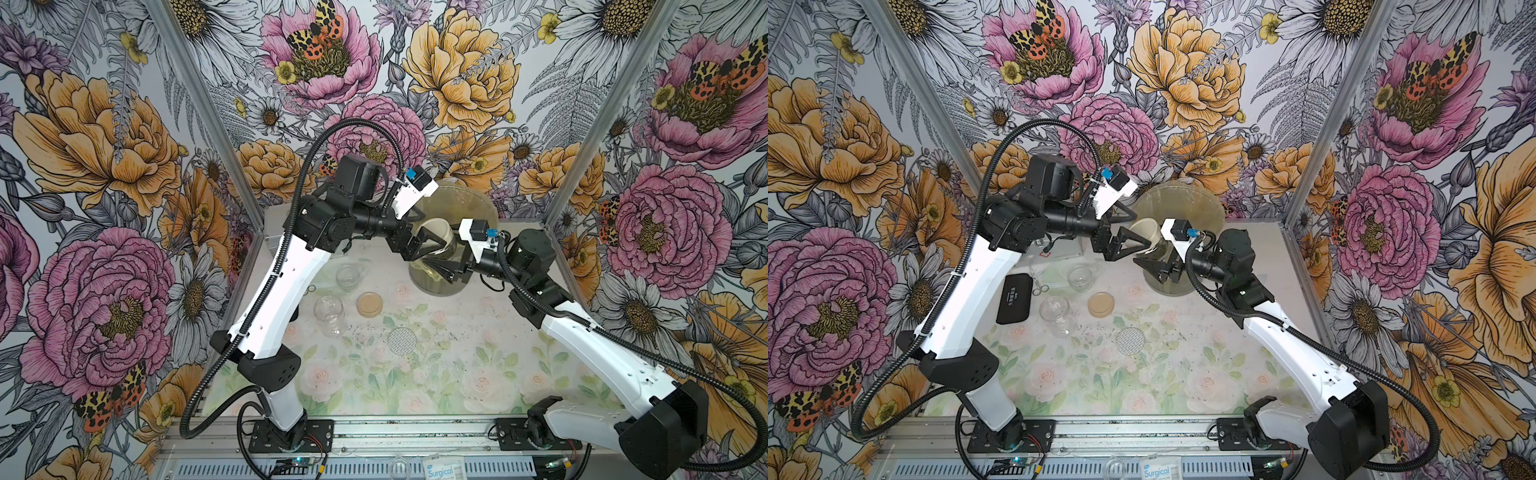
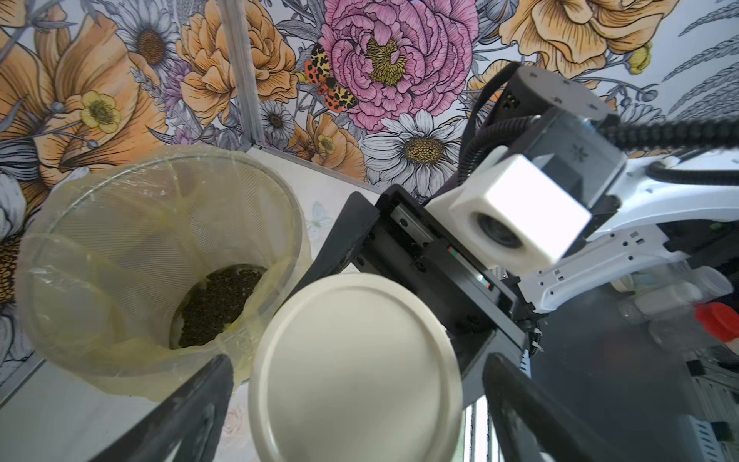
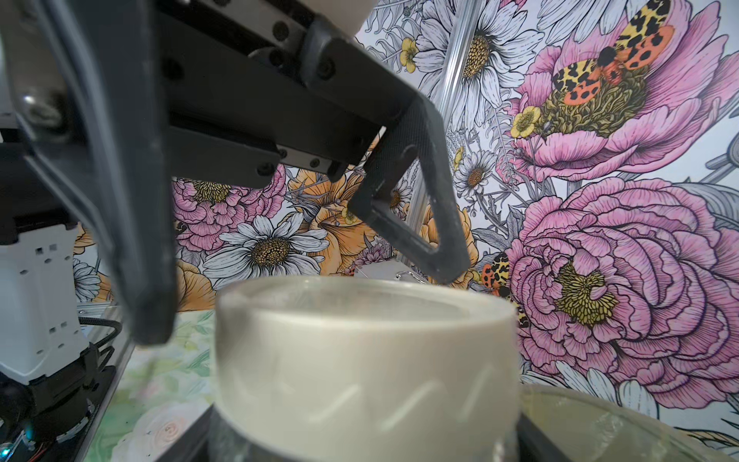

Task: Empty moldy tea leaves from jars
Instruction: Unscrew the lid from the jar.

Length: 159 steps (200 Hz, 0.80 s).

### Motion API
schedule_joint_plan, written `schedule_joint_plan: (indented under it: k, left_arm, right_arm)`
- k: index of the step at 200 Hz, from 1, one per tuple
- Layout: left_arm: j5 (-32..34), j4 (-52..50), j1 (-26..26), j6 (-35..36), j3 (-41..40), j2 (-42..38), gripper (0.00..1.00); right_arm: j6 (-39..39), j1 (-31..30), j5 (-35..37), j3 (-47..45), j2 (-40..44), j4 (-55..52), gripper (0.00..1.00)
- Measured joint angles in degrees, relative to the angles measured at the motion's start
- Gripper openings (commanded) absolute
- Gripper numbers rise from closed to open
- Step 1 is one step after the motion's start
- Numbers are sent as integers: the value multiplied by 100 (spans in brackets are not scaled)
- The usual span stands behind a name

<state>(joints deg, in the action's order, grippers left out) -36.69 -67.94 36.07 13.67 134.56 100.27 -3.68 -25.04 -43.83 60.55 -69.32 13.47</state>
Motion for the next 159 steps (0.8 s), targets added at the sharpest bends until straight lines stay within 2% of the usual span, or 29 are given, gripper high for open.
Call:
schedule_joint_plan:
  k: [85,133,151,159]
  left_arm:
    - [-323,24,-72,-90,-249,-39,98]
    - [-173,20,-42,-151,-179,-11,77]
    - [85,31,76,-136,-96,22,64]
    - [216,22,131,-131,-63,39,52]
  right_arm:
    - [4,0,-48,66,-24,26,0]
    - [-7,-2,-96,105,-24,20,0]
    - [-44,-15,-92,118,-24,-20,0]
    - [-48,-13,-79,122,-24,-59,0]
